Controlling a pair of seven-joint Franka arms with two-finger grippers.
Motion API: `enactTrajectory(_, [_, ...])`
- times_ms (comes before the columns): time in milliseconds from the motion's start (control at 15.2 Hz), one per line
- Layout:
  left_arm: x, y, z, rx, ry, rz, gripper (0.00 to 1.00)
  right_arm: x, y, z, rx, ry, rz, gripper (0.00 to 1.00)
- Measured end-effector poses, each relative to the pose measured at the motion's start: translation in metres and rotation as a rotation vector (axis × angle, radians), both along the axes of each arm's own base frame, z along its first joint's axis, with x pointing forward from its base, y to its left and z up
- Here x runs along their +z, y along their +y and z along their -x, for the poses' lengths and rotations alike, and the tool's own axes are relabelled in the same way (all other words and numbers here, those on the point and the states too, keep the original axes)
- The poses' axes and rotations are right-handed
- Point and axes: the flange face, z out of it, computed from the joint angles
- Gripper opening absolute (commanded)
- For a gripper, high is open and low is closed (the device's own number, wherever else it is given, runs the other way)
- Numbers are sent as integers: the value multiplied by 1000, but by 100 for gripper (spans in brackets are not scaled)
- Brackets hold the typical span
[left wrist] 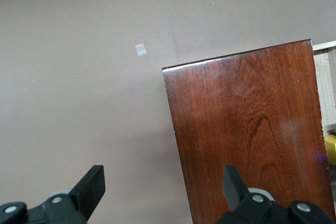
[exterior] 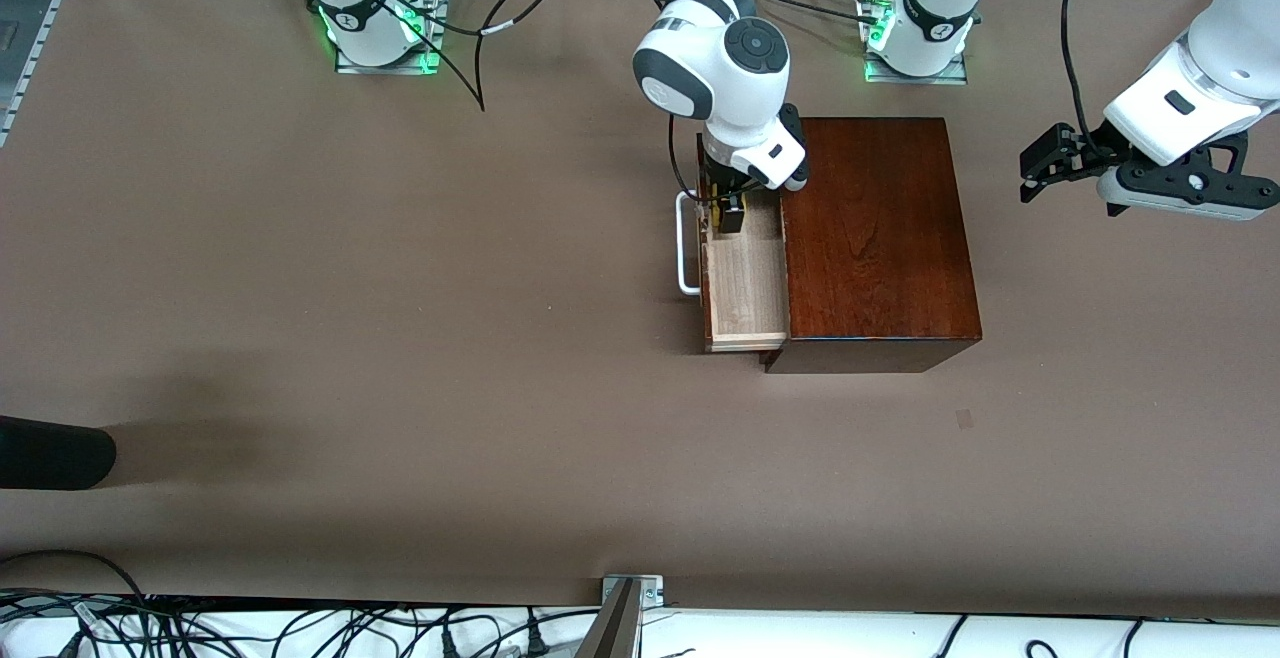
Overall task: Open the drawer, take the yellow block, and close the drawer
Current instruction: 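Lower the right gripper and grasp the yellow cube, then lift the cube with the right gripper while the left gripper reaches the handle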
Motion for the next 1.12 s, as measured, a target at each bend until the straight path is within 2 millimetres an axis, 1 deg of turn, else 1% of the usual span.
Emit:
enactTrajectory(66, [0, 0, 0, 0, 0, 0, 100, -1, 1, 1, 1, 0, 1, 0])
enactTrajectory(328, [-1, 0, 1, 0, 9, -1, 100, 9, 1, -4, -5, -13, -6, 0])
enactTrajectory(394, [-1, 0, 1, 0, 12, -1, 100, 16, 0, -6, -8, -16, -7, 0])
enactTrajectory(460, [-1, 0, 1, 0, 13, -1, 100, 28, 0, -8, -12, -19, -7, 0])
enactTrajectory(526, [-1, 0, 1, -1, 13, -1, 100, 45, -1, -10, -18, -22, -7, 0])
enactTrajectory(591, [-1, 0, 2, -1, 16, -2, 100, 69, -3, -12, -25, -27, -9, 0])
enactTrajectory(723, [-1, -1, 4, -3, 34, -4, 100, 124, -16, -19, -52, -32, -25, 0])
enactTrajectory(788, [-2, -2, 5, -5, 45, -5, 100, 154, -29, -25, -74, -32, -35, 0])
enactTrajectory(920, [0, -6, 8, -15, 65, -6, 100, 204, -65, -44, -129, -33, -42, 0])
enactTrajectory(985, [1, -12, 10, -27, 74, -3, 100, 223, -84, -56, -160, -35, -42, 0])
enactTrajectory(1117, [4, -34, 15, -83, 87, 19, 100, 252, -125, -83, -229, -35, -51, 0])
